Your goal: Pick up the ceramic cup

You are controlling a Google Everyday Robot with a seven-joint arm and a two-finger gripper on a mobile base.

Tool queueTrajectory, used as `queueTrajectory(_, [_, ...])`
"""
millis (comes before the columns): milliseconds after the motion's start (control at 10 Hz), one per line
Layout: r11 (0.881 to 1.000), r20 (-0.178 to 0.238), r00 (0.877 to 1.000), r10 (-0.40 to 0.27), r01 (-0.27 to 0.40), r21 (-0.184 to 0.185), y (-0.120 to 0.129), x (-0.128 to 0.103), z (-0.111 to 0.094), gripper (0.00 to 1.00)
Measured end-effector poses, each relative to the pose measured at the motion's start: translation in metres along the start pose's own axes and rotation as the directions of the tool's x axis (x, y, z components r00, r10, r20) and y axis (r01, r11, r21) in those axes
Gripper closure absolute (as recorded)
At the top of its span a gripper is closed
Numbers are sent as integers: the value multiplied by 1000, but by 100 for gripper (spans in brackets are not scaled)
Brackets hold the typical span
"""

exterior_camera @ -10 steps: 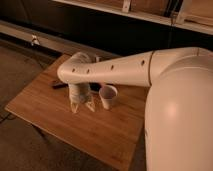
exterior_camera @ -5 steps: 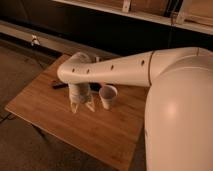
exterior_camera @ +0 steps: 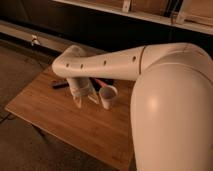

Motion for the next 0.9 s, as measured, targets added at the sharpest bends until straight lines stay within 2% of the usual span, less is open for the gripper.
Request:
queueTrajectory(100, [999,-9,1000,-23,23,33,-12,-9,-2,35])
queueTrajectory(200, [999,-6,1000,-29,30,38,-18,-16,-1,35])
queueTrajectory(700, [996,65,994,-88,86,29,-31,-44,6,35])
queueTrajectory(900, [994,70,992,-107,105,29,-34,-46,12,35])
